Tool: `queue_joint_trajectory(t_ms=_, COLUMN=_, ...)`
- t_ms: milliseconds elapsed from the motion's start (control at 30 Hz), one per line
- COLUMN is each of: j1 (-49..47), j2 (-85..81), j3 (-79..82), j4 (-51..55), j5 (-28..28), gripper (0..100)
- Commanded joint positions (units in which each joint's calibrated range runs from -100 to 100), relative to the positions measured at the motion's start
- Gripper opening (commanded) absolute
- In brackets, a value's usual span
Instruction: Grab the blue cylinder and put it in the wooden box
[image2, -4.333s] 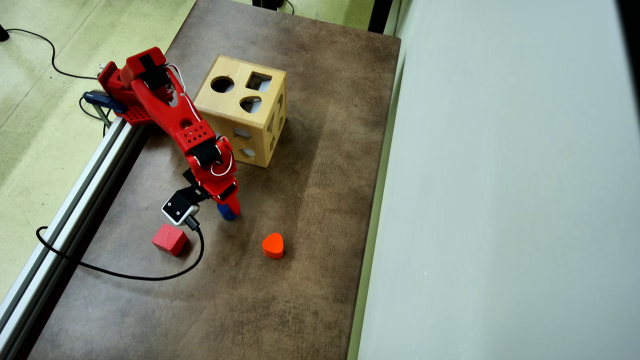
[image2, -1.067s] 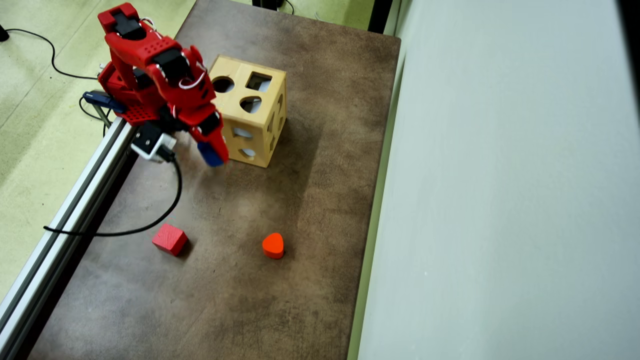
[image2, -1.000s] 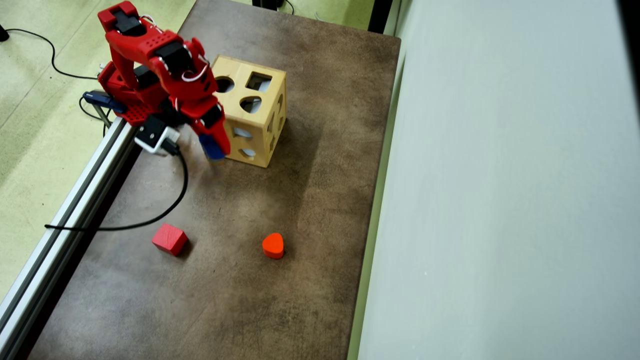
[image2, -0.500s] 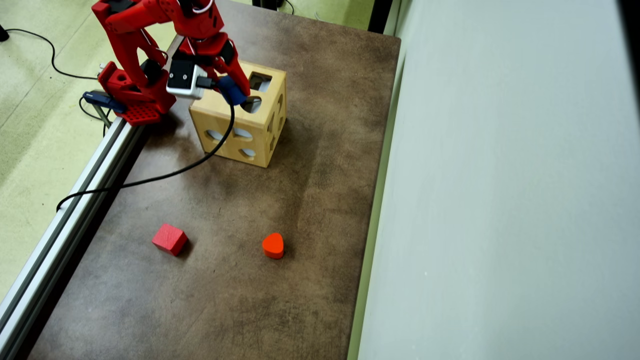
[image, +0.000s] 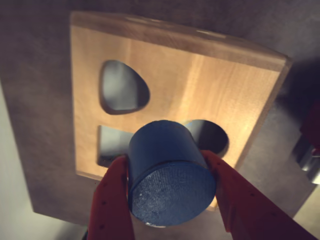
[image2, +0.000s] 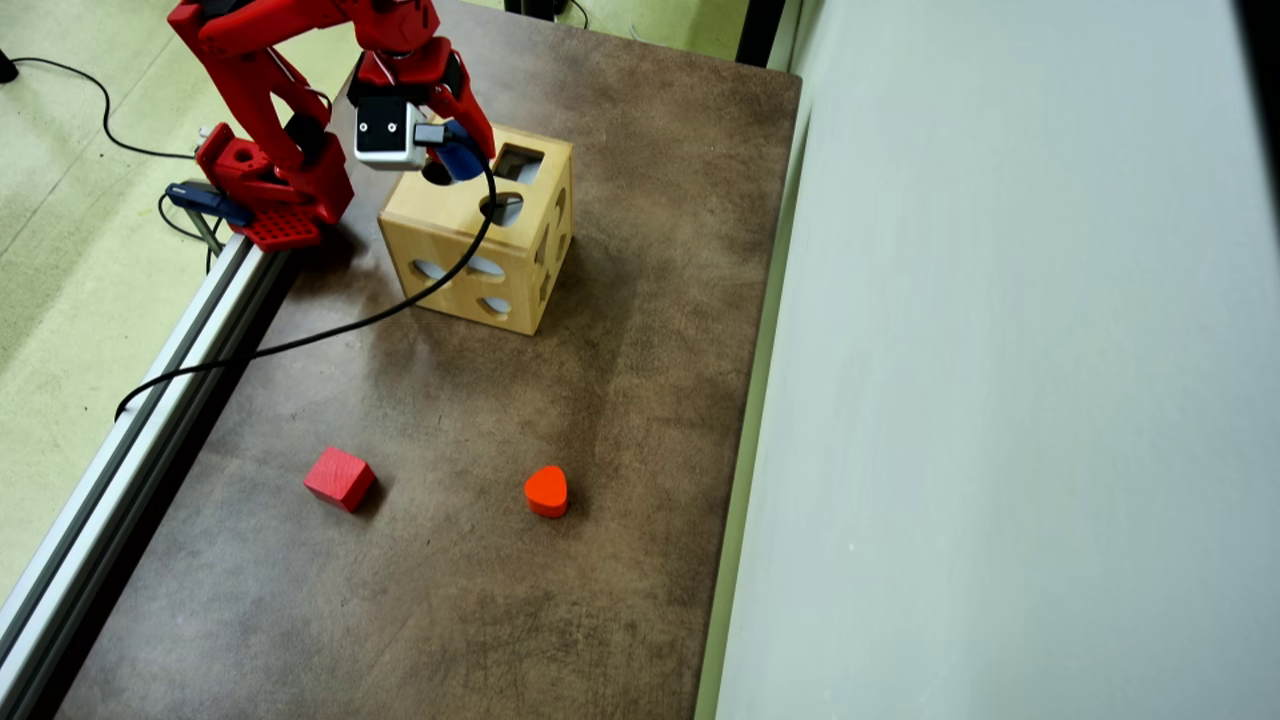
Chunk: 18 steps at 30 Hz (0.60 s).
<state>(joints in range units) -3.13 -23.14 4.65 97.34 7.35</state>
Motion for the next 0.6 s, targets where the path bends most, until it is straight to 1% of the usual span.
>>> queue_joint_trajectory(t_ms=0, j1=-1.55, j2=-4.42, j3=4.12, j4=0.41, j5=0.29, gripper=13)
queue_joint_trajectory(t_ms=333, j1=-5.12, j2=-6.38, j3=9.21, j4=0.41, j5=0.24, gripper=13)
queue_joint_trajectory(t_ms=567, j1=-5.42, j2=-6.46, j3=12.97, j4=0.33, j5=0.24, gripper=13)
